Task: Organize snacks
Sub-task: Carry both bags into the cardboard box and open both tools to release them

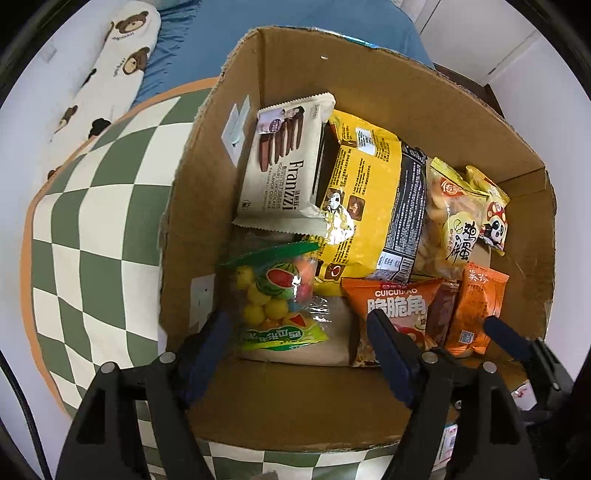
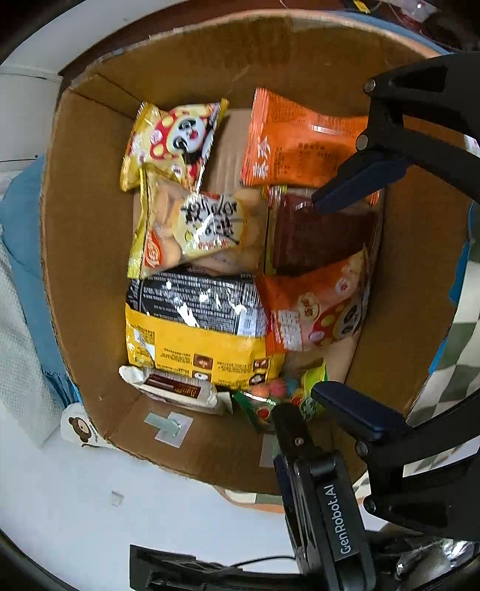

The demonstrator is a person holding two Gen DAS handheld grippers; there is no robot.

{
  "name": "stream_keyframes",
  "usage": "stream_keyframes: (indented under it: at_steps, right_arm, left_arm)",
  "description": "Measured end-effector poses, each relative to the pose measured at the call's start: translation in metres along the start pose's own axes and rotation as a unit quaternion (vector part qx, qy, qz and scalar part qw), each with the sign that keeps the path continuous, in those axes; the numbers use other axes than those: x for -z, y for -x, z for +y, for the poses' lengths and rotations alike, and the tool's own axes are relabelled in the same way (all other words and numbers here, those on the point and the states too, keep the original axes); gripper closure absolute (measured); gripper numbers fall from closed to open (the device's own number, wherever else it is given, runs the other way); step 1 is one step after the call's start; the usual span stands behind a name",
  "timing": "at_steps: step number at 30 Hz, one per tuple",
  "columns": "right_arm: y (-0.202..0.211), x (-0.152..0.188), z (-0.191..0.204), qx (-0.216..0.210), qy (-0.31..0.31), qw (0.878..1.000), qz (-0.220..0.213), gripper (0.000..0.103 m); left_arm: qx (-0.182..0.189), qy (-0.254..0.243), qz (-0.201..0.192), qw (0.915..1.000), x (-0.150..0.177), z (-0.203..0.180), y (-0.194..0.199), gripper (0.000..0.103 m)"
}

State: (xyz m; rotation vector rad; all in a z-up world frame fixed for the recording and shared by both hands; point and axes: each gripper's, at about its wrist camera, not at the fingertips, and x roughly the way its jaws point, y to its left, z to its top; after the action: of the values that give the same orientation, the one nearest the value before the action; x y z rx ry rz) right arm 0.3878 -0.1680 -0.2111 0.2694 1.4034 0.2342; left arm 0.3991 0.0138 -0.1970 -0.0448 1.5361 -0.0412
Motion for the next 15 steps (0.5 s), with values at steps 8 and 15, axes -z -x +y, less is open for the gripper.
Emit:
stream_keyframes:
  at_steps: [8, 15]
  right_arm:
    - [0.032, 0.015, -0.014, 0.055, 0.014, 0.998, -0.038, 0.007]
    - [0.073, 0.032, -0.023, 0.09, 0.02, 0.992, -0.092, 0.005]
  left_arm:
    - [-0.005, -0.009, -0.06, 0.9982, 0.026, -0.011, 0.023, 0.028]
    - [-0.02, -0.024, -0.142, 0.9894, 0.058, -0.023, 0.056, 0.028]
